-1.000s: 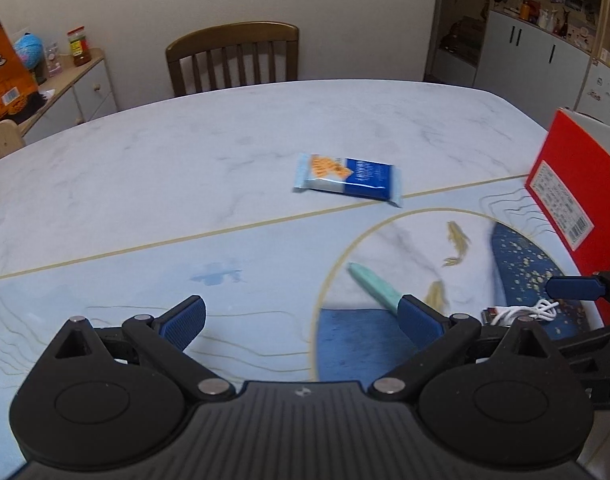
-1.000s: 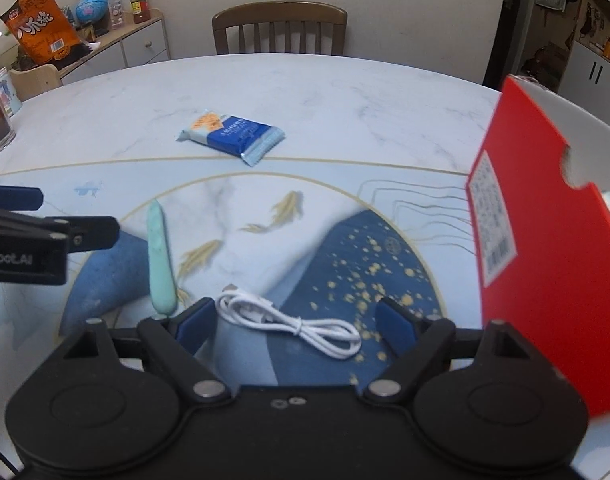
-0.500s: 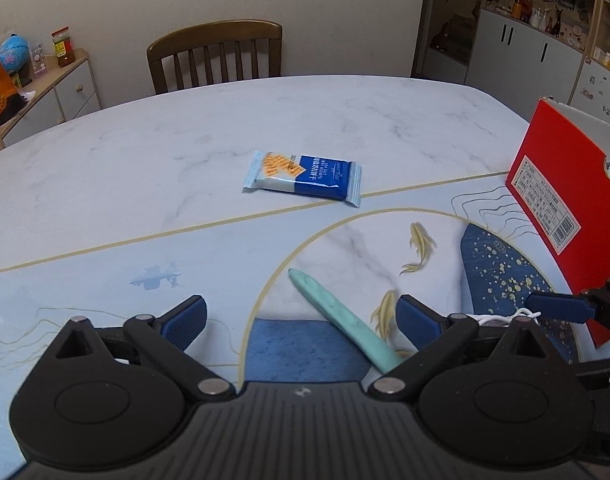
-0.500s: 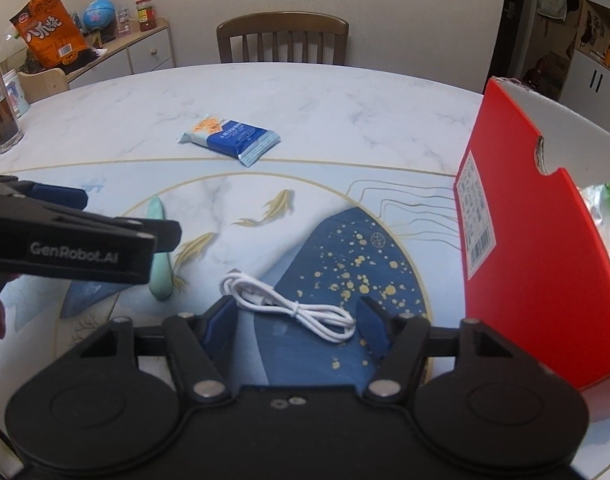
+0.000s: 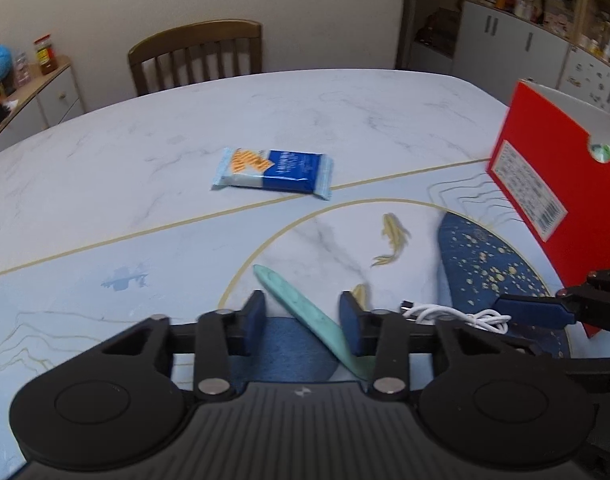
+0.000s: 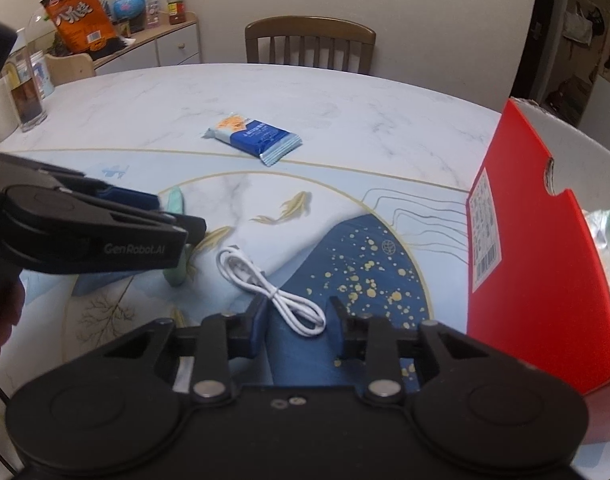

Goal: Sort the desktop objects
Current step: 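Grasp the mint-green stick with left tool while right tool grasps the white cable, then carry the green stick and white cable with both tools into the red shoebox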

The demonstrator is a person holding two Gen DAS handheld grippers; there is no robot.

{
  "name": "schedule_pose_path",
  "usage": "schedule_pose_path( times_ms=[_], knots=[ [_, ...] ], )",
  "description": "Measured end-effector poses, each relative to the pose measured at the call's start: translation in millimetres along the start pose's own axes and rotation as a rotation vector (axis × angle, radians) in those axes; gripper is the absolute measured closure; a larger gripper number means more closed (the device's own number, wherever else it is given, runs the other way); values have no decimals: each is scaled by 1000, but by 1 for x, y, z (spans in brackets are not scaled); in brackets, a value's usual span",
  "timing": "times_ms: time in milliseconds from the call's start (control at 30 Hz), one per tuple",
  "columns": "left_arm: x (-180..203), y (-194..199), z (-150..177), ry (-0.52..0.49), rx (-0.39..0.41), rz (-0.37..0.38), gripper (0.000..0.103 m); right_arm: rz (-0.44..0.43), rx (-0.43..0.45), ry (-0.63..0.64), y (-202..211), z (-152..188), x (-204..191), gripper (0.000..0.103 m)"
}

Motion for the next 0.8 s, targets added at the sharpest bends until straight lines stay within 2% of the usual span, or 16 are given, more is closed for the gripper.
schedule_pose_path(
  times_ms=[167,233,267,800],
  knots=[
    [2,0,0,-23,8,8,81,-8,-13,3,4,3,1,73],
    [3,0,-1,-35,14,7,90,-2,-13,-7,6,4,4,73],
    [3,1,-1,-37,17,12,91,0,-13,-10,7,4,5,73],
    [3,21,-3,-27,58,47,93,10,14,-54,27,3,15,74]
  ],
)
Point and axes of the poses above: each gripper's, at about its wrist camera, not at the fingertips, and y roughly against the way its jaws point, x to its right, z to its underside, the point moved 8 cm from there along -y, roughly the way its jaws point, and after that the axes turned 9 degrees about z, right-handed, at the moved point
